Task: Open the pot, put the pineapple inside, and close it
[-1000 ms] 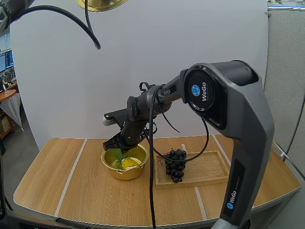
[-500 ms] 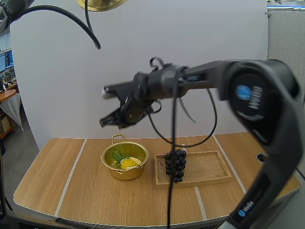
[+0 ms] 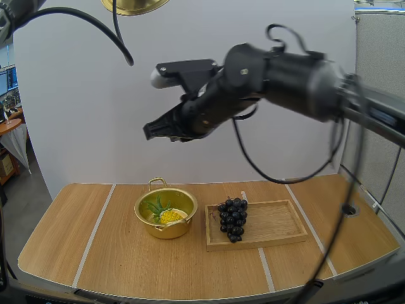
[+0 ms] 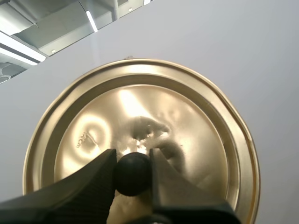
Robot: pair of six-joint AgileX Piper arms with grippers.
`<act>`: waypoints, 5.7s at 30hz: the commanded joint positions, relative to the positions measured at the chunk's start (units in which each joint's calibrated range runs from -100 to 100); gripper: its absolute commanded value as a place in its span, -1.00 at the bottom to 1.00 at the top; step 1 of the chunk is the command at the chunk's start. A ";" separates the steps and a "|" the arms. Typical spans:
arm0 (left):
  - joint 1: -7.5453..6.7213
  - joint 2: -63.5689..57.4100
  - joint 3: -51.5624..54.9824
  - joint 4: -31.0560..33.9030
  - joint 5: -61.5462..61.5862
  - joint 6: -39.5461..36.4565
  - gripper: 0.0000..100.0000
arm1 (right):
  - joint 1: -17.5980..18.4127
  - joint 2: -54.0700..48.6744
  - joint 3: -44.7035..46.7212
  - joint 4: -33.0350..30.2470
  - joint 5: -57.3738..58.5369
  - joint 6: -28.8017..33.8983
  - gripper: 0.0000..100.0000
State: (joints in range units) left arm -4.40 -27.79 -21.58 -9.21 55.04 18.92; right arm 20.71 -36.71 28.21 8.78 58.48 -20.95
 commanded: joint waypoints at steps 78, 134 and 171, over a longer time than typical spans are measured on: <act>-0.09 15.63 54.09 -6.45 10.24 17.86 -1.00 | -1.50 -50.89 13.99 -12.87 41.52 -0.28 -1.00; -0.09 18.00 50.08 -8.05 24.49 19.59 1.00 | -1.50 -50.89 13.99 -12.87 41.52 -0.28 -1.00; -0.09 -47.68 34.75 -8.05 43.46 6.16 1.00 | -1.50 -50.89 13.99 -12.87 41.52 -0.28 -1.00</act>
State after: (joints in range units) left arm -4.40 -71.64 13.42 -16.55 94.74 30.27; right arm 19.41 -87.11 42.02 -3.81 100.00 -20.95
